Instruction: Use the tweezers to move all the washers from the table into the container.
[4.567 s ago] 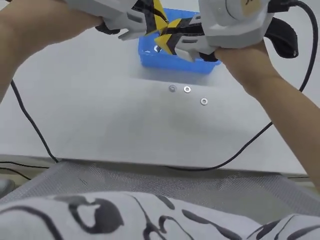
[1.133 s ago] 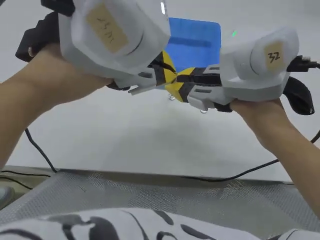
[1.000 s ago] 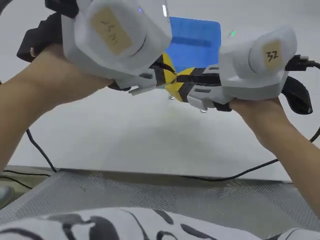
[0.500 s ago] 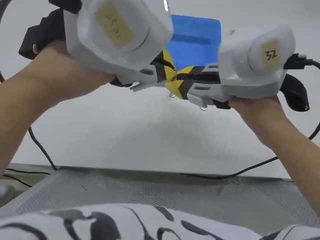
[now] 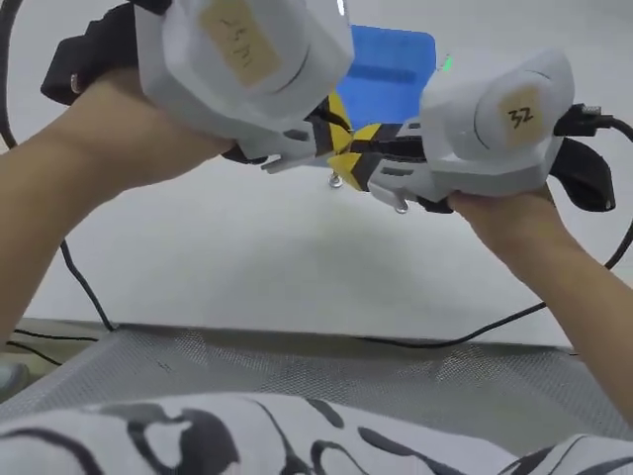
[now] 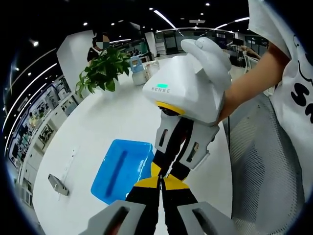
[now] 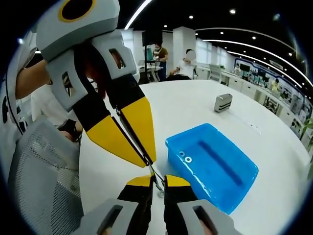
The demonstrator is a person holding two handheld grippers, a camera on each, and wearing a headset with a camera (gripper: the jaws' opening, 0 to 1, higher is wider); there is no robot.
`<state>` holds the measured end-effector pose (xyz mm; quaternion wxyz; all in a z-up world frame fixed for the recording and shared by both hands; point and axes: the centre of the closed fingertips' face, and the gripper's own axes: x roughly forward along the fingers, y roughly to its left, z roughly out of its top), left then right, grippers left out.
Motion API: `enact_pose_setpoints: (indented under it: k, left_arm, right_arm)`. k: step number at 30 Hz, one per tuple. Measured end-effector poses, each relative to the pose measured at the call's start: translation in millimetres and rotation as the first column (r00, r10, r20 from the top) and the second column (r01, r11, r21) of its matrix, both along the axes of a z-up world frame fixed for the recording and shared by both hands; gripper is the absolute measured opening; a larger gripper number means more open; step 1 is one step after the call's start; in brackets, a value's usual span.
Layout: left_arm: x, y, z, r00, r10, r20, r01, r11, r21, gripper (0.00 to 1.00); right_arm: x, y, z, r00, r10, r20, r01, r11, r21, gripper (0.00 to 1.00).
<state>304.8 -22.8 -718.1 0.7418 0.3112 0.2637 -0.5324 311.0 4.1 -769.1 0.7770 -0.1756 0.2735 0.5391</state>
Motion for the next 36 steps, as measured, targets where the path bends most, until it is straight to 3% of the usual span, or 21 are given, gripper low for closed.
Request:
enact_pose_setpoints:
  k: [8,21,36]
  left_arm:
    - [-1.7,-1.5,9.5,1.0,-0.012,0.006,0.012,1.0,-0.019,0.0]
    - [2.1,1.6,32.8,0.998,-0.027,0.054,0.028,0.999,-0.023,0.0]
    - [16.3,4.7,49.1,0.994,-0.018,0.109,0.021,0.999,-0.029,0.0]
  right_arm:
    - [-2.2,-2.0,11.4,1.0,0.001,0.009,-0.001,1.0,0.011,0.04]
    - [5.7,1.6,33.4,0.998,0.001,0.056,-0.003,1.0,0.03,0.04]
    - [25.4,7.1,50.1,0.993,-0.002,0.114,-0.003,0.999,0.043,0.04]
